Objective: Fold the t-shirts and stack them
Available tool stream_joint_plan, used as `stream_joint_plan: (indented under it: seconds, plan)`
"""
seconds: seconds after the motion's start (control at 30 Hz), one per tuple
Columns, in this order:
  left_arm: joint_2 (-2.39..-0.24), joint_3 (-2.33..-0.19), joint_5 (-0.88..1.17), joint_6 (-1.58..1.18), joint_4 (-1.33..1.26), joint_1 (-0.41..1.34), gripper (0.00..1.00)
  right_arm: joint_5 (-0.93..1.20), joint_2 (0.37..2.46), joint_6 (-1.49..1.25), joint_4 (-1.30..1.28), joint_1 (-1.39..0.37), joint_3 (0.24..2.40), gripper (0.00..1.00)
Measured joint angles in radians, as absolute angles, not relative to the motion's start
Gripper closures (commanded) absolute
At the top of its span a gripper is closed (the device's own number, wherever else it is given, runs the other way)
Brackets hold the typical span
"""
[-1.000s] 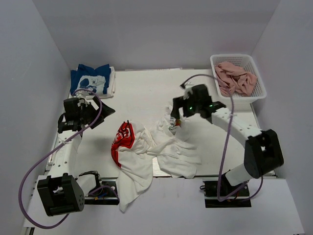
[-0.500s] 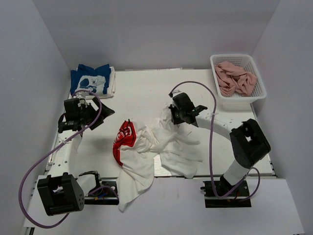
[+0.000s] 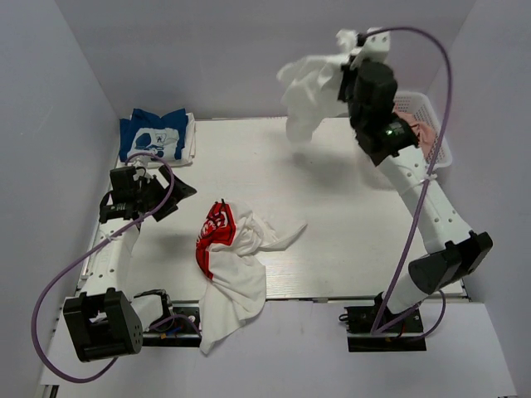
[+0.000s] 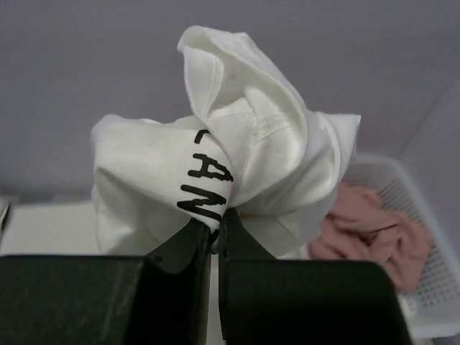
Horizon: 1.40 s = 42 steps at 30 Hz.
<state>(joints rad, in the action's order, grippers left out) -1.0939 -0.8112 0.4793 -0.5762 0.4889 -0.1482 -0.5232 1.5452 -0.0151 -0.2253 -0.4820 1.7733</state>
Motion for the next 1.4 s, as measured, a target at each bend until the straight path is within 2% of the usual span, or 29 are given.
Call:
stream_joint_plan:
  seconds: [0.17, 0.37, 0.77, 0.8, 0.87, 1.0, 1.17, 1.4]
  plan:
    - [-1.122, -0.811, 0.48, -0.573, 0.489, -0.148, 0.0, -0.62, 1.636, 0.067, -0.131, -0.352, 1.98, 1.0]
    - [-1.148, -0.812, 0.501, -0.554, 0.493, -0.148, 0.0, -0.671, 1.892, 0.143, -0.068, -0.17, 2.25, 1.0]
    - [-1.24, -0.816, 0.543, -0.53, 0.482, -0.148, 0.0, -0.583, 2.116, -0.025, -0.138, 0.103, 2.192, 1.0]
    - [-1.241, -0.817, 0.549, -0.53, 0.477, -0.148, 0.0, -0.583, 2.13, -0.039, -0.157, 0.115, 2.186, 0.92]
    - [-1.248, -0.826, 0.562, -0.529, 0.472, -0.148, 0.0, -0.579, 2.141, -0.071, -0.194, 0.125, 2.139, 0.1]
    - [-1.263, -0.848, 0.58, -0.527, 0.458, -0.141, 0.0, -0.521, 2.124, -0.123, -0.285, 0.097, 2.033, 0.1]
    - [-1.268, -0.862, 0.542, -0.521, 0.455, -0.073, 0.09, -0.391, 1.961, -0.17, -0.352, 0.004, 1.83, 0.1]
    - [-1.271, -0.922, 0.337, -0.514, 0.527, 0.14, 0.12, -0.219, 1.58, -0.249, -0.263, -0.348, 1.475, 0.1]
